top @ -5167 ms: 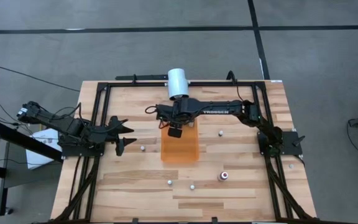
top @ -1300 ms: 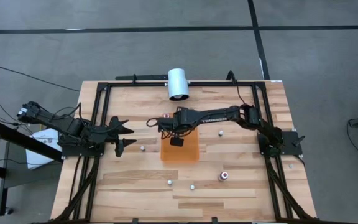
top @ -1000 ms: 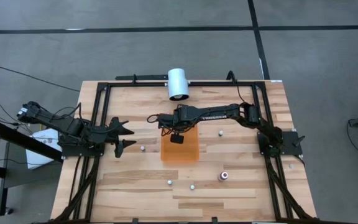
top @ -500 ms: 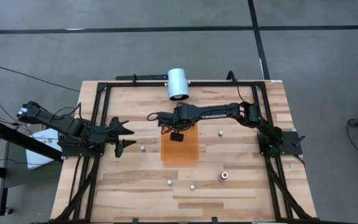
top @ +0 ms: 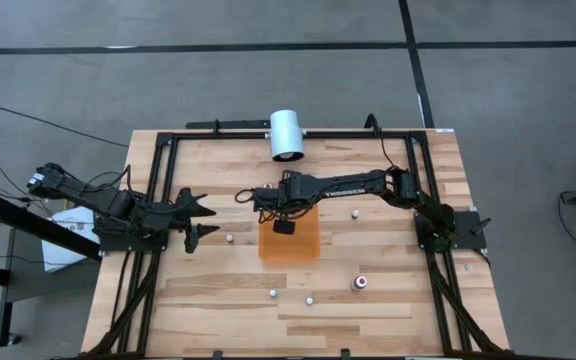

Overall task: Pick & Place food coloring
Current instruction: Put the large orange food coloring bottle into the bin, then put the large red food coloring bottle into the bin

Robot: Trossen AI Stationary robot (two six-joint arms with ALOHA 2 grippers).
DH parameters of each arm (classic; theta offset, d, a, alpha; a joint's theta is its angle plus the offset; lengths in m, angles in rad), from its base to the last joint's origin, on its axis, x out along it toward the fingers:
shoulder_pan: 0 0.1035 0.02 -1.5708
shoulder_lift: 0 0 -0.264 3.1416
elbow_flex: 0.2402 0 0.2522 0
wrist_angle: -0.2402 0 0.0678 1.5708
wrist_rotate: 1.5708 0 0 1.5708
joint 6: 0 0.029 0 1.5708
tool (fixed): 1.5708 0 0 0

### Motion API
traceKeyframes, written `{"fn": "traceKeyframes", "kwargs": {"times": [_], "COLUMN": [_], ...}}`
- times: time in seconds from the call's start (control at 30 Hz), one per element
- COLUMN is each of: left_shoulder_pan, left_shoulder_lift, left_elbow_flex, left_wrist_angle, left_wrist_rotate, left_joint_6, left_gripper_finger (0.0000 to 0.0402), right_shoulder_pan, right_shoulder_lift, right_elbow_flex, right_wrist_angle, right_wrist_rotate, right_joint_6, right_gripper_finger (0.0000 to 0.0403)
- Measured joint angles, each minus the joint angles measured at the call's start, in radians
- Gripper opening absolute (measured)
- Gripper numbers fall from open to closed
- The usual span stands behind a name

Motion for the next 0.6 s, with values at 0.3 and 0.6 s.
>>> {"fn": "traceKeyframes", "kwargs": {"times": [0.3,0.6], "left_shoulder_pan": [0.000,-0.001], "left_shoulder_lift": [0.000,0.000], "left_elbow_flex": [0.000,0.000], "left_wrist_angle": [0.000,0.005], "left_wrist_rotate": [0.000,0.013], "left_joint_6": [0.000,-0.017], "left_gripper_finger": [0.0229,0.0229], "right_shoulder_pan": [0.058,0.117], "right_shoulder_lift": [0.000,-0.136], "right_elbow_flex": [0.081,0.121], "right_wrist_angle": [-0.082,-0.334], "right_wrist_rotate": [0.001,-0.022], "right_joint_6": [0.005,0.041], "right_gripper_finger": [0.0001,0.0001]}}
